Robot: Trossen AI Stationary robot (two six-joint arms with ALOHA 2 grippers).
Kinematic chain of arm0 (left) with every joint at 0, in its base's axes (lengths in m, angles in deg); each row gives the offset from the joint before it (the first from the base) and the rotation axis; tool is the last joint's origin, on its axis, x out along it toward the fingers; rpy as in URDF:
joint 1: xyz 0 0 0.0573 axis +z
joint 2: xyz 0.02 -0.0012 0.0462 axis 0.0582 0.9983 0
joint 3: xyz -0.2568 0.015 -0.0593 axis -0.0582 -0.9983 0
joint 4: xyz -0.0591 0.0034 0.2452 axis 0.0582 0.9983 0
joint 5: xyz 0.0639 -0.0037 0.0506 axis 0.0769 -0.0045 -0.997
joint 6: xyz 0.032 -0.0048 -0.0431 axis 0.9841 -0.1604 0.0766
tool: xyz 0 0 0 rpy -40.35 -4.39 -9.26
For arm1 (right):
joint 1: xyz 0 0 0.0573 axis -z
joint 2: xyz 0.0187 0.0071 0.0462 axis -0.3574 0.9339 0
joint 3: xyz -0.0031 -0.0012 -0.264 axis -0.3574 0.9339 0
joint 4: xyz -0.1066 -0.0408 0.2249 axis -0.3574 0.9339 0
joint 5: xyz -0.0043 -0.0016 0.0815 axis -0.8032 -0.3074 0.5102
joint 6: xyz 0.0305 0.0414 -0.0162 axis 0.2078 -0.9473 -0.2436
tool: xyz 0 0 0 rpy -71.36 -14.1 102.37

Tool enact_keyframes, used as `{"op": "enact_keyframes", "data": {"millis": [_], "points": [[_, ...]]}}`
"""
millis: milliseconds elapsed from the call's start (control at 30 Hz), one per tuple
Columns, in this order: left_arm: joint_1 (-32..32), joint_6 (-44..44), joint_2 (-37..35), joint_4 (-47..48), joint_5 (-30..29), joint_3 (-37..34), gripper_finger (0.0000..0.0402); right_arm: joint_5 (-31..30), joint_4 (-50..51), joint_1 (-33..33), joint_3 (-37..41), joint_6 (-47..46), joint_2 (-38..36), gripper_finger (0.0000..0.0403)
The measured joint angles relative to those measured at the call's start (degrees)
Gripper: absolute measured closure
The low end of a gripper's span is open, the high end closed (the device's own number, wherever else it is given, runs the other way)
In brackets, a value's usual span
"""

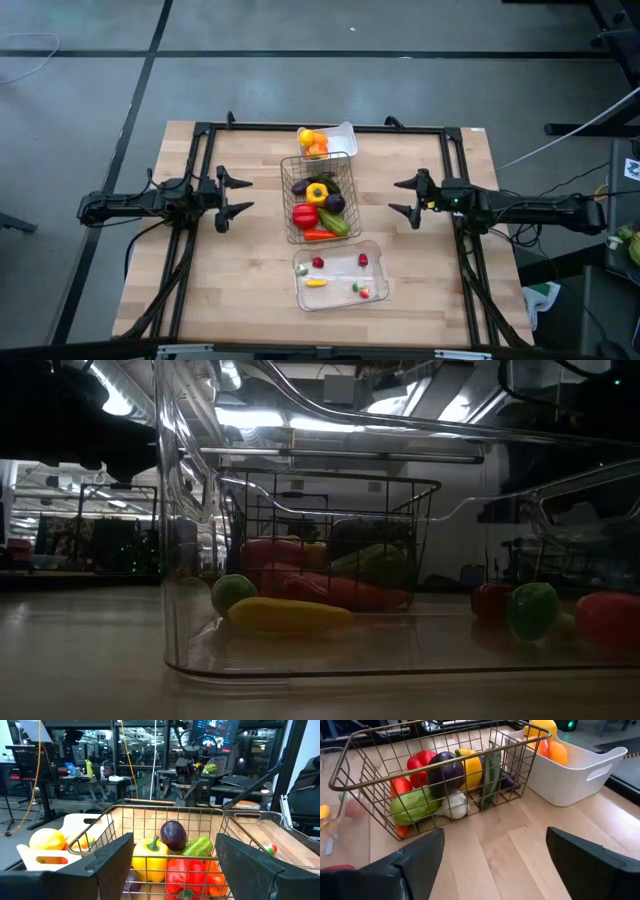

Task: Sort produce into baskets
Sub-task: Return to Home Position

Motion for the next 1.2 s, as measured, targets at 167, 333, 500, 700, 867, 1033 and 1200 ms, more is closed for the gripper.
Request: {"op": "enact_keyframes", "data": {"millis": [167,333,500,700,867,1033,1200], "points": [[0.00,0.00,0.01,0.00,0.00,0.00,0.0123,-0.02,-0.31,0.00,1.07,-0.45,-0.10,0.0093],[0.00,0.00,0.01,-0.01,0.00,0.00,0.0123,-0.02,0.04,0.00,1.32,-0.45,-0.15,0.0156],[-0.02,0.00,-0.01,-0.02,0.00,0.00,0.0123,-0.02,0.10,0.00,1.32,-0.40,-0.46,0.0219],[-0.01,0.00,0.00,-0.02,0.01,0.00,0.0123,0.03,0.23,0.00,1.32,0.11,-1.26,0.0264],[-0.01,0.00,0.01,-0.02,0.00,0.00,0.0123,2.91,0.82,0.00,1.32,2.42,-3.36,0.0276],[0.00,0.00,0.01,0.00,0.00,0.00,0.0123,4.05,3.47,0.00,1.32,3.08,-6.80,0.0276],[0.00,0.00,0.00,-0.01,0.01,0.00,0.0123,4.09,6.62,0.00,1.32,3.85,-11.54,0.0276]]}}
